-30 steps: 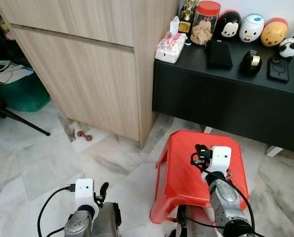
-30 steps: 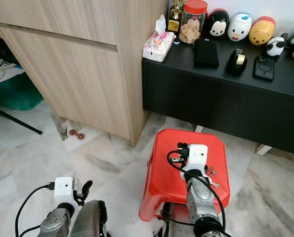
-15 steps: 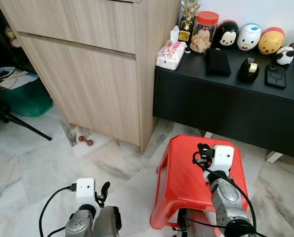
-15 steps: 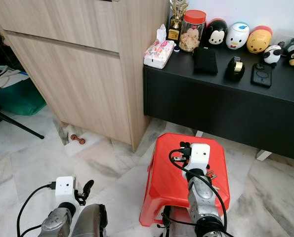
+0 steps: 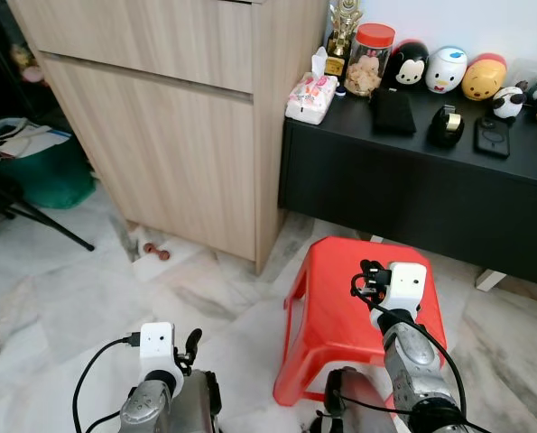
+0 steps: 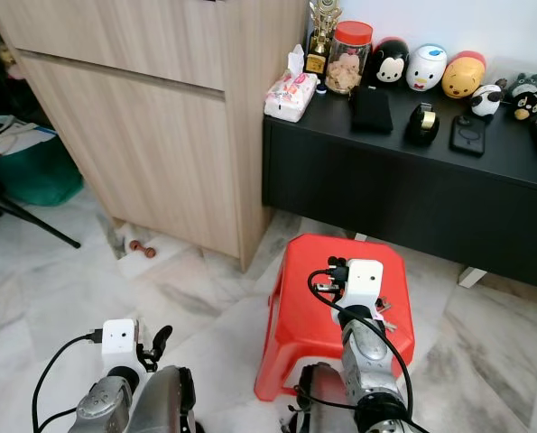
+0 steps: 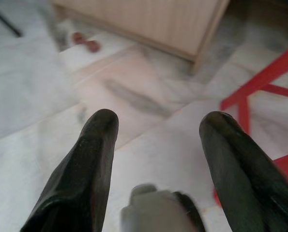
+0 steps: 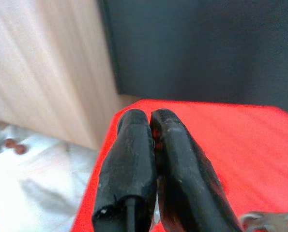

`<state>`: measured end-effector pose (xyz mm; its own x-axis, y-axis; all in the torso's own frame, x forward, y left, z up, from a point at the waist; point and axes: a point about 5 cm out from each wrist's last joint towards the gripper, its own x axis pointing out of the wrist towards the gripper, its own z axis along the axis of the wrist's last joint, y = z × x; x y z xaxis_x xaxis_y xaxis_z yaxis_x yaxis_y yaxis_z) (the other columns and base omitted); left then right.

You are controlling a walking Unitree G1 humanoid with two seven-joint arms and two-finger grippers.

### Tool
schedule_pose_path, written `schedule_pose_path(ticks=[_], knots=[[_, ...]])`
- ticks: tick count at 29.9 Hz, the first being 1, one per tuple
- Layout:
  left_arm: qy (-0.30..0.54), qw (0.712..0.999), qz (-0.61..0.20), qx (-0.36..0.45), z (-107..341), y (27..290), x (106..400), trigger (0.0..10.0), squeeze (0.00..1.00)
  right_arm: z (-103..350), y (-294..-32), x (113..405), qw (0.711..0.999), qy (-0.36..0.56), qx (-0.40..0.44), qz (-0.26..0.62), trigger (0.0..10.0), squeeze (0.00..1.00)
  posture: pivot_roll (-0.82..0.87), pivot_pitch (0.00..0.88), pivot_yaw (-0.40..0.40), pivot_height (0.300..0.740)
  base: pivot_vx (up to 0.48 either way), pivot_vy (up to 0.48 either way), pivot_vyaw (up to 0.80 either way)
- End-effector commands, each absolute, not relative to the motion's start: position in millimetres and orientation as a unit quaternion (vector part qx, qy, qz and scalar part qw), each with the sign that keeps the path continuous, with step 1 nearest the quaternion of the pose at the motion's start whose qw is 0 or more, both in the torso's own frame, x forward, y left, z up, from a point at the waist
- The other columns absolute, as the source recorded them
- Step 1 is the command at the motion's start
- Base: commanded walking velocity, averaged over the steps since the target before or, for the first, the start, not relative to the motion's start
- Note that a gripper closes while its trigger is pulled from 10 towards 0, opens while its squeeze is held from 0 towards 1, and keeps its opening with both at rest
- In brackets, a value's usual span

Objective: Hang keys on a hook

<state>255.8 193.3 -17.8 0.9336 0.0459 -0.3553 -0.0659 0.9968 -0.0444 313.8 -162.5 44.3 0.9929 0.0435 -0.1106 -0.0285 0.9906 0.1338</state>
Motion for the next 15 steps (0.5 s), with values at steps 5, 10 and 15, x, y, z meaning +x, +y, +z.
schedule_pose_path(ticks=[5,10,15], knots=[[0.194,0.980,0.035,-0.040,-24.4,192.8,248.7,10.0,0.00,42.7,-163.9,312.9,0.996,0.064,0.067,0.014,10.0,0.00,0.11,0.112,-0.027,0.596,-0.293,0.000,0.00],[0.193,0.980,0.035,-0.040,-24.5,192.8,248.5,10.0,0.00,42.4,-164.9,313.0,0.996,0.066,0.066,0.013,10.0,0.00,0.11,0.111,-0.028,0.596,-0.292,0.000,0.00],[0.192,0.980,0.034,-0.042,-24.5,192.7,248.4,10.0,0.00,42.4,-165.3,313.2,0.995,0.067,0.066,0.012,10.0,0.00,0.11,0.110,-0.027,0.596,-0.292,0.000,0.00]])
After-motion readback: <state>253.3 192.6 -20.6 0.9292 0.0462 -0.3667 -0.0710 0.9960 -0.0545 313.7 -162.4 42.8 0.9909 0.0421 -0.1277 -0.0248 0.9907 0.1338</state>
